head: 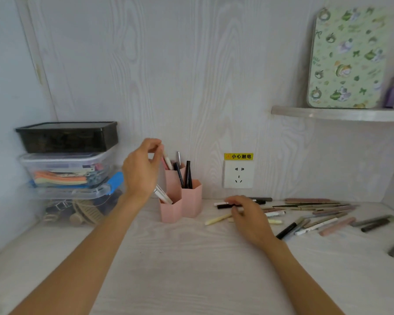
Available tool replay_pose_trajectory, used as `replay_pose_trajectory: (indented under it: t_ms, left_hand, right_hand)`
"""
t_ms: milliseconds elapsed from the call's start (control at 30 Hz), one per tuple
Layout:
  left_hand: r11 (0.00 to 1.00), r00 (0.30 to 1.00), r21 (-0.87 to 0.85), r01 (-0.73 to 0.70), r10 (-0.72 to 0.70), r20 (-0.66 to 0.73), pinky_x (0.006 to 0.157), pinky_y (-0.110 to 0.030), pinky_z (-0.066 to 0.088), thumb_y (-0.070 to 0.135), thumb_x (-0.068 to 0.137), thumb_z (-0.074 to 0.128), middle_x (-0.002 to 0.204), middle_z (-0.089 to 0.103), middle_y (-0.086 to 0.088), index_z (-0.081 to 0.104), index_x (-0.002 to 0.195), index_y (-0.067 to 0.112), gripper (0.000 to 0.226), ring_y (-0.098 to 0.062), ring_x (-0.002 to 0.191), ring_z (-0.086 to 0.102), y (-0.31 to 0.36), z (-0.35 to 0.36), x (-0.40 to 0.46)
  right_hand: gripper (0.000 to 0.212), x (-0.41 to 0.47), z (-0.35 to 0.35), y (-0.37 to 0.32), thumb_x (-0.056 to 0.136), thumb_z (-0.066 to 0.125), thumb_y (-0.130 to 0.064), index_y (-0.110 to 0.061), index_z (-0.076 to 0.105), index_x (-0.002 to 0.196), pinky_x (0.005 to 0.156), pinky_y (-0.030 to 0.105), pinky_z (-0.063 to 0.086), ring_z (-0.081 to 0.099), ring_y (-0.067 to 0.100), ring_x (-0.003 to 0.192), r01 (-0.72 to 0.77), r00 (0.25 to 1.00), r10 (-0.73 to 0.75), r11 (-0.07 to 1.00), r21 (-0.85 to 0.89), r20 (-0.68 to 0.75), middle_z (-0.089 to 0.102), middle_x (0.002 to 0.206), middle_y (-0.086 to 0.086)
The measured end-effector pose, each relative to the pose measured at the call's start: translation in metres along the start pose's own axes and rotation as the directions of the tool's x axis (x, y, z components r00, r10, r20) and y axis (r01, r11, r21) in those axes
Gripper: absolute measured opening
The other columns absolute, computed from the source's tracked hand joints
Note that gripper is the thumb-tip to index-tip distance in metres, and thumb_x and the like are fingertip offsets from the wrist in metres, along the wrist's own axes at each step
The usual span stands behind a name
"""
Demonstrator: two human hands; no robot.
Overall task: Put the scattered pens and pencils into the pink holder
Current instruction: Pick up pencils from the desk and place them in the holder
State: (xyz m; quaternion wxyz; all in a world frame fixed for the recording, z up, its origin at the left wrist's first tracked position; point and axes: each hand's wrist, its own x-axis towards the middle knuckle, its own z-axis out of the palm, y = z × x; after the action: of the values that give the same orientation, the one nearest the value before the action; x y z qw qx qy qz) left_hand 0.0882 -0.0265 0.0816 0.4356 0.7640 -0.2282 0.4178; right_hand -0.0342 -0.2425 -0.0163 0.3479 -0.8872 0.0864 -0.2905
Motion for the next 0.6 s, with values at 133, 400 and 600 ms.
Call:
replay_pose_trajectory:
  t_ms: [133, 400, 600]
  left_hand:
    - [0.965, 0.957, 0.253, -0.073, -0.004, 0.291, 0.087, -0.036, 0.042, 0.030, 0.095, 0.050, 0.113, 0.068, -0.002, 0.066, 0.114, 0.019, 0.027, -0.024, 0.113, 0.052, -0.004, 0.011, -0.007]
    - [0.960, 0.965, 0.209, -0.185, 0.137, 0.224, 0.090, -0.035, 0.040, 0.029, 0.087, 0.059, 0.123, 0.058, 0.000, 0.056, 0.120, 0.020, 0.034, -0.023, 0.117, 0.047, 0.029, 0.007, -0.040]
    - [0.973, 0.834, 0.051, -0.227, 0.167, 0.527, 0.065, -0.018, 0.040, 0.033, 0.082, 0.065, 0.082, 0.061, 0.018, 0.065, 0.088, 0.032, 0.006, -0.004, 0.081, 0.054, 0.037, 0.017, -0.109]
  right_hand:
    - [0.026, 0.002, -0.012, 0.005, 0.088, 0.048, -0.004, -0.020, 0.066, 0.099, 0.082, 0.039, 0.053, 0.064, 0.021, 0.093, -0.117, 0.981, 0.114, 0.993, -0.009, -0.158, 0.066, 0.097, -0.001]
    - [0.030, 0.000, -0.003, 0.006, 0.087, 0.052, -0.027, -0.030, 0.062, 0.115, 0.104, 0.035, 0.032, 0.044, 0.017, 0.117, 0.018, 0.967, 0.067, 0.944, -0.330, 0.244, 0.057, 0.118, -0.005]
    - [0.020, -0.002, 0.001, 0.000, 0.081, 0.058, -0.024, -0.025, 0.060, 0.101, 0.096, 0.031, 0.036, 0.051, 0.016, 0.106, 0.062, 0.978, 0.000, 0.955, -0.290, 0.208, 0.061, 0.105, -0.007]
